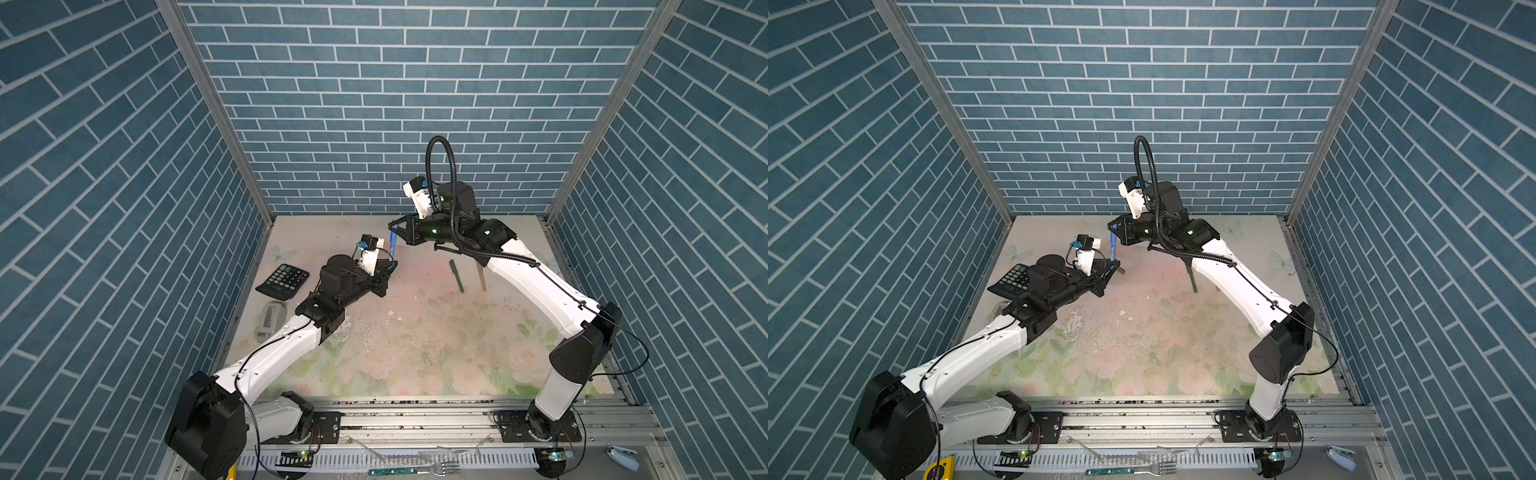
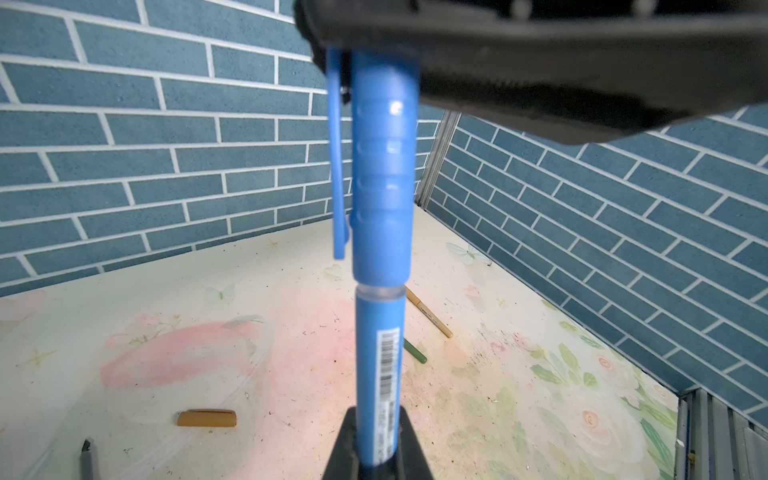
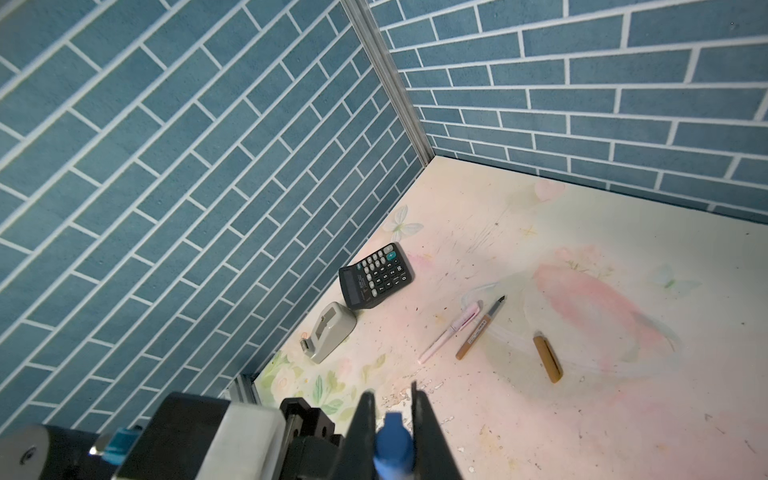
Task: Insert the pens into the pen caps
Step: 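Press the blue cap farther down onto the left-held pen with the right gripper, then open the left gripper off the blue pen while the right gripper holds the cap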
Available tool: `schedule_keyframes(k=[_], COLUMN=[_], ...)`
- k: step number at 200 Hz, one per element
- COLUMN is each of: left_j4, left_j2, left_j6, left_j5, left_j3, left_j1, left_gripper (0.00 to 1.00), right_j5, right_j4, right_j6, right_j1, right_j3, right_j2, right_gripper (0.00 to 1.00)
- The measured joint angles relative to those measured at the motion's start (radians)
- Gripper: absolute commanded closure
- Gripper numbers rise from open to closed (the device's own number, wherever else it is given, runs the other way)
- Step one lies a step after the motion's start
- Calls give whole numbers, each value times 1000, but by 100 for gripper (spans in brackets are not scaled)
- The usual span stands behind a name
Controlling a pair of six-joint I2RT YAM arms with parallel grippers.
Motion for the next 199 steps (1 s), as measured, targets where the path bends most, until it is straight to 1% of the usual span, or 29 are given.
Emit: schedule_keyframes(k=[41, 71, 111, 199], left_j4=[-19, -51, -106, -155], left_j2=[0, 4, 10, 58], left_j6=[-18, -55, -82, -58], left_j5=[-5, -14, -13, 3], left_j3=[0, 6, 66, 166], left_j1=[0, -11, -24, -26], left_gripper=[100, 100, 100, 100], right_j5=[-17, -9, 10, 43], right_j4=[17, 83, 193, 371], right_j6=[-5, -5, -3, 5], right_j1=[0, 1, 0, -11], right_j3=[-30, -113, -210, -338], right_j2=[-3, -32, -90, -161], right_gripper=[95, 95, 95, 95])
